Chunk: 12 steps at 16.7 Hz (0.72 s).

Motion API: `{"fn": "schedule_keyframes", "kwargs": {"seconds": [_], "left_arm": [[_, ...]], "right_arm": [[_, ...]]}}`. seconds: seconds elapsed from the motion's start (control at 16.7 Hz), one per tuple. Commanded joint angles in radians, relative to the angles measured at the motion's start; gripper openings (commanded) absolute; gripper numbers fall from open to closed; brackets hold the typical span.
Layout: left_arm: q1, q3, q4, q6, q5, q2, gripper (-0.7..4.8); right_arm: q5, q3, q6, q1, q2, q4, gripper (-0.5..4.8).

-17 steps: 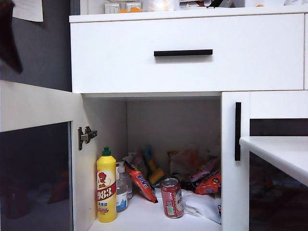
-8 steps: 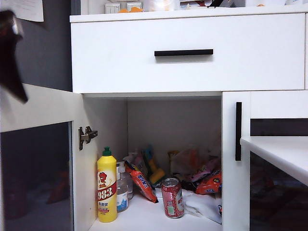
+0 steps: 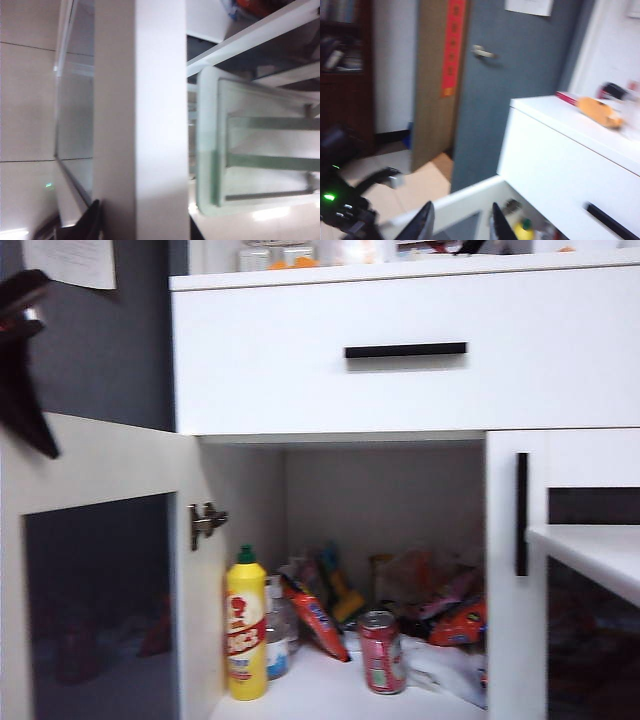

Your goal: Open the left door of the white cabinet, pick up a can of beverage from the table on the right, place it inside the cabinet, and finally close the cabinet door.

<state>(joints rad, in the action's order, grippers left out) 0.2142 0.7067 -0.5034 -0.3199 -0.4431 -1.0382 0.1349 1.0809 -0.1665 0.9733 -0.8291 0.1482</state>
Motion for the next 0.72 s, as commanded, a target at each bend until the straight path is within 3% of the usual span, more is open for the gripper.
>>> {"fn": "schedule_keyframes", "kwargs": {"seconds": [0.06, 0.12, 0.18, 0.24, 0.36, 0.48, 0.6, 0.72], "left_arm": [[0.140, 0.015, 0.384, -0.111, -0.392, -0.006, 0.76], [0.196, 0.015, 0.412, -0.142, -0.386, -0.006, 1.33], [0.292, 0.016, 0.473, -0.201, -0.380, -0.006, 2.46], [0.363, 0.016, 0.519, -0.216, -0.380, -0.006, 3.11], [0.495, 0.017, 0.602, -0.214, -0.301, -0.009, 3.24], [0.586, 0.018, 0.730, -0.267, -0.222, -0.042, 3.23], [0.574, 0.018, 0.727, -0.271, -0.196, -0.038, 2.97], [0.565, 0.018, 0.689, -0.209, -0.137, -0.044, 2.68]], "right_arm": [[0.001, 0.004, 0.002, -0.002, 0.009, -0.014, 1.48], [0.001, 0.004, 0.002, -0.002, 0.012, -0.014, 1.48], [0.002, 0.003, 0.002, -0.003, 0.023, -0.014, 1.47], [0.001, 0.003, 0.002, -0.011, 0.038, -0.014, 1.48], [-0.053, 0.003, 0.002, -0.039, 0.055, -0.020, 1.48], [-0.027, 0.003, 0.002, -0.083, 0.060, -0.021, 1.48], [-0.040, 0.003, 0.002, -0.111, 0.056, -0.014, 1.47], [-0.021, 0.003, 0.002, -0.151, 0.064, -0.024, 1.47]]}}
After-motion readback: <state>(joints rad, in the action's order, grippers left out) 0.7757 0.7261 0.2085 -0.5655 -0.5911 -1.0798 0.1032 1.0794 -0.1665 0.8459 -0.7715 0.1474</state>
